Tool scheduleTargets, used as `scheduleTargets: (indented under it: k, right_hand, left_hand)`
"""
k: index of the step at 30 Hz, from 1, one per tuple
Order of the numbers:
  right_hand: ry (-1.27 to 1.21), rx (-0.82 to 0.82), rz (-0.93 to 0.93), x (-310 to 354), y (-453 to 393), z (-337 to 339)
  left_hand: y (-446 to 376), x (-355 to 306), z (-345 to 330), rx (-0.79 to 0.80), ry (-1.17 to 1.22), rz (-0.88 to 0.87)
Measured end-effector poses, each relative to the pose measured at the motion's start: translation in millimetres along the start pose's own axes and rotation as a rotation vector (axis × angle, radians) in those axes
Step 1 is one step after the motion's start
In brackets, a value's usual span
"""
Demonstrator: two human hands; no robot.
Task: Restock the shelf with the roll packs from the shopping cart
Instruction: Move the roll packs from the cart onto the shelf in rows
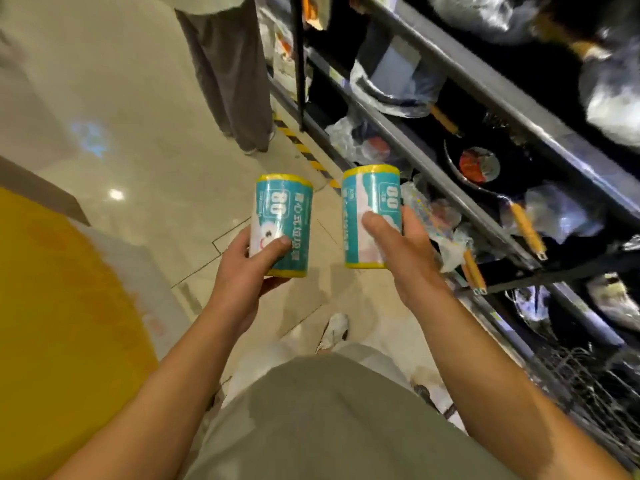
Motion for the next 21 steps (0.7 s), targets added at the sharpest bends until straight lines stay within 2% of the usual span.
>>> scheduleTargets:
  k: [5, 10, 21]
  right_hand:
    - [0.013, 0.038, 0.003, 40, -59, -16]
    - [-0.043, -0.030, -0.035, 66, -118, -35]
    - [-0.218, -0.309, -0.001, 167, -215, -88]
  left_hand:
    - [-55, -33, -10, -0.006, 0.035, 0.003]
    - [-133, -62, -21, 0.040, 0.007, 0.020]
    - [-323, -181, -52, 0.392, -0.118, -0.043]
Point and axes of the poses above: each hand's wrist, its own y-axis away from the middle knuckle, its own z-axis out of the back of the hand, x = y × z, the point moved 8 cm from there along -y, towards the middle knuckle, and after that the axes turned 6 degrees about -z, right-handed, at the moved point
